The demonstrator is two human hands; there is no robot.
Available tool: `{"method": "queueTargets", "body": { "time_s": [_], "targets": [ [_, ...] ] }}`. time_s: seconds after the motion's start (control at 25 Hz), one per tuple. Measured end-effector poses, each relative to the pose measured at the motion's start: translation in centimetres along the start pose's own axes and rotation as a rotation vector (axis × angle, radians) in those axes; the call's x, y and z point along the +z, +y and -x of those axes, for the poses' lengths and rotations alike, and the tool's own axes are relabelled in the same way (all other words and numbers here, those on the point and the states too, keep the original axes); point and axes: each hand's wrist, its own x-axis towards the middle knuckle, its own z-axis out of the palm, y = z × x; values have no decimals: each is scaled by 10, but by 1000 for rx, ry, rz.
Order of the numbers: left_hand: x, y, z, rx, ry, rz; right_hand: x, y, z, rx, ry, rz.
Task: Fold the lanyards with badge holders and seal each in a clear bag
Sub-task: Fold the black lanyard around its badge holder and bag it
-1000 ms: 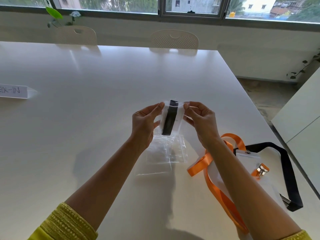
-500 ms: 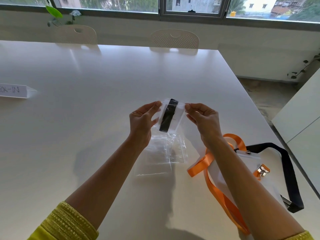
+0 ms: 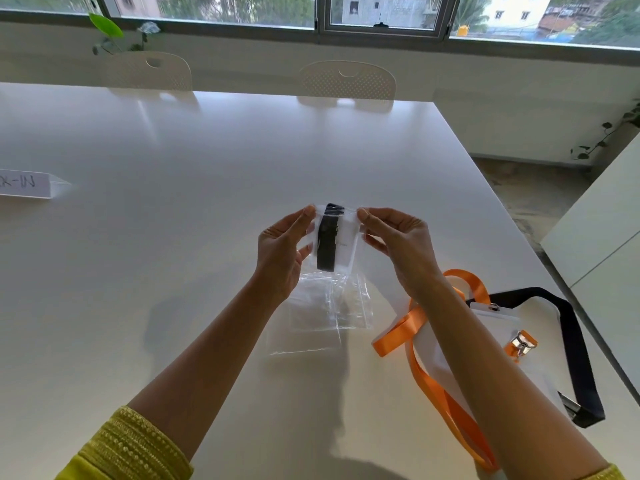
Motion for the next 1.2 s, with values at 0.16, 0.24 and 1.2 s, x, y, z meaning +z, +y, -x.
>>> {"method": "queueTargets", "body": {
  "time_s": [0.16,0.24,1.2],
  "targets": [
    [-4,3,1,46,7,-47,-3,-1,-2,-114,25,251],
    [-5,4,3,75,4,-59,-5,1,-2,-148,38,314],
    [-11,6,4,97,12,-106,14,2,3,-85,42,224]
  ]
}}
